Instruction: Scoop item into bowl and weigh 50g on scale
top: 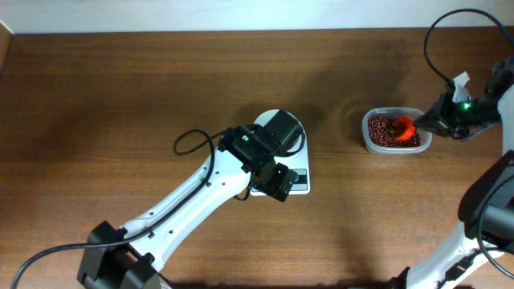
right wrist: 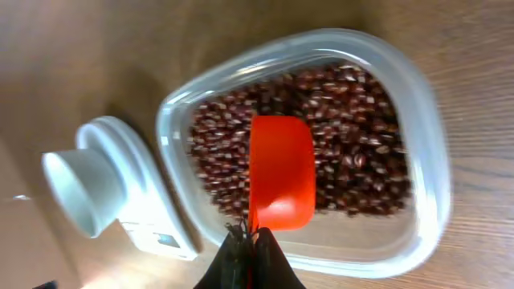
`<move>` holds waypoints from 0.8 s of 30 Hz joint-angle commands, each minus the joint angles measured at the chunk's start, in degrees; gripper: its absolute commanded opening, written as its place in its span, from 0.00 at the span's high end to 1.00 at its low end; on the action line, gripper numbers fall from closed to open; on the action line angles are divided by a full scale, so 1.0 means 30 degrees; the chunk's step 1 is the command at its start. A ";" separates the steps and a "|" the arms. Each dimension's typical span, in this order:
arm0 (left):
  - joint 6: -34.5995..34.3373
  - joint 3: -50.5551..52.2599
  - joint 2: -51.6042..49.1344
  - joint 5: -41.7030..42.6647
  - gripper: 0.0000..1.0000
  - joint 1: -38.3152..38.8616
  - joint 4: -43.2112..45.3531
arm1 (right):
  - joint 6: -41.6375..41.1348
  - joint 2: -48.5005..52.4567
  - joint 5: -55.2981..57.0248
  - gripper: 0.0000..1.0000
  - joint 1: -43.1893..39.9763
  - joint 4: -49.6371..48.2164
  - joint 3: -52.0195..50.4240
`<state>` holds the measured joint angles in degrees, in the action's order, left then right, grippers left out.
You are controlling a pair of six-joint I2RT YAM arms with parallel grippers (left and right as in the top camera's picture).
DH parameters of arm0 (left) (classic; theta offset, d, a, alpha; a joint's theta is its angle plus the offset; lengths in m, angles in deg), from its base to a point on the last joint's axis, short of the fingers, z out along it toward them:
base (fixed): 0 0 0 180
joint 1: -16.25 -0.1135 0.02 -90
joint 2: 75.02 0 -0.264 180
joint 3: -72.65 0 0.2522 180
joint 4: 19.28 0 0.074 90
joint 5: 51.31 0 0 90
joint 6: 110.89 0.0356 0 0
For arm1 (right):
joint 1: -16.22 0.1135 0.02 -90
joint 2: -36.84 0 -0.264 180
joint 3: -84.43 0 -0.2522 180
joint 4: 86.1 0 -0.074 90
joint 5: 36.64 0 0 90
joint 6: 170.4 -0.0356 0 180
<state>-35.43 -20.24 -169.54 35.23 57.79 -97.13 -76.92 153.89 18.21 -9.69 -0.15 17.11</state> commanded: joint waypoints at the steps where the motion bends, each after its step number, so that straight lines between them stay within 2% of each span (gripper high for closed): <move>1: 0.0168 -0.0204 -0.0066 -0.0146 0.01 -0.0066 -0.0022 | 0.0328 -0.0539 -0.1588 0.96 -0.0503 0.0153 0.0386; 4: 0.0168 -0.0204 -0.0066 -0.0146 0.01 -0.0066 -0.0022 | 0.0342 -0.0539 -0.1581 0.96 -0.0525 0.0153 0.0386; 10: 0.0175 -0.0204 -0.0066 -0.0153 0.01 -0.0066 -0.0022 | 0.2091 -0.0539 -0.1974 0.96 -0.0532 0.0466 0.0393; 13: 0.0168 -0.0204 -0.0066 -0.0153 0.01 -0.0066 -0.0022 | 0.3657 -0.0539 -0.4393 0.96 -0.0532 0.0714 0.0393; 17: 0.0168 -0.0211 -0.0066 -0.0153 0.01 -0.0066 -0.0022 | 0.3708 -0.0539 -0.5821 0.96 -0.0525 0.0809 0.0393; 24: 0.0168 -0.0204 -0.0066 -0.0153 0.01 -0.0066 -0.0022 | 0.3774 -0.0539 -0.6084 0.96 -0.0503 0.0896 0.0393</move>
<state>-35.41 -20.24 -169.54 35.21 57.79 -97.11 -66.64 153.89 1.86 -11.14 2.47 17.11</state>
